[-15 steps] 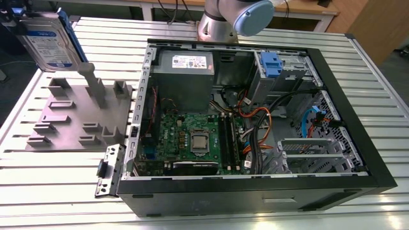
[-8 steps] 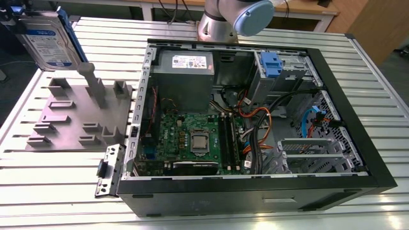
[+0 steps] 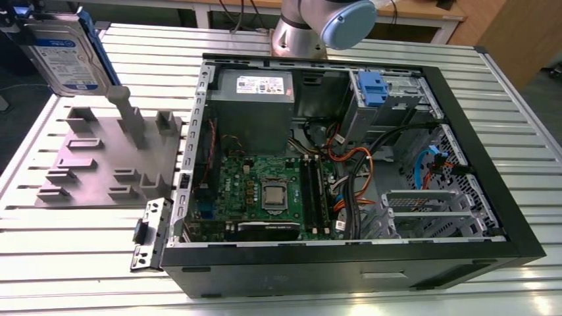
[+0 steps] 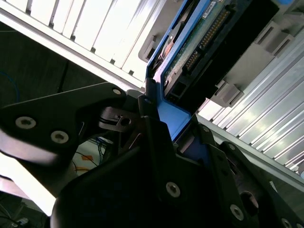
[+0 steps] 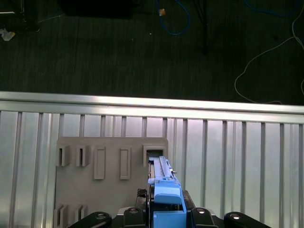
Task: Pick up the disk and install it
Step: 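Pick up the disk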
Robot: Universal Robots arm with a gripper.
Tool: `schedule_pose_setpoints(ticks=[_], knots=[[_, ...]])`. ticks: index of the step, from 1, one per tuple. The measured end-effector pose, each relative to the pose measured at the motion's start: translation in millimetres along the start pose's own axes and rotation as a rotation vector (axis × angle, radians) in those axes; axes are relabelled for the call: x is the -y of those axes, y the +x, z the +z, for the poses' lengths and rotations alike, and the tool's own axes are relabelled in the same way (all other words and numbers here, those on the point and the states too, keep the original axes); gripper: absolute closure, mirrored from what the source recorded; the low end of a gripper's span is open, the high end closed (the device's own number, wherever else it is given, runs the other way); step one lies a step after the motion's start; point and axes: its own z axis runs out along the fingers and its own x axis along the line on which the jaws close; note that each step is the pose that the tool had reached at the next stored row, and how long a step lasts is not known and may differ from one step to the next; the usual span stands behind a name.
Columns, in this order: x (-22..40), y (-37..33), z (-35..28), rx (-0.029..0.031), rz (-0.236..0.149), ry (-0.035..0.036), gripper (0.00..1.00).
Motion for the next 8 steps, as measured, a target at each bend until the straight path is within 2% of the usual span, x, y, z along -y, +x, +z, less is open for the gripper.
schedule_pose_setpoints(ticks=[8], knots=[[-0.1, -0.1, -2.6, 0.0, 0.0, 0.0001, 0.63]])
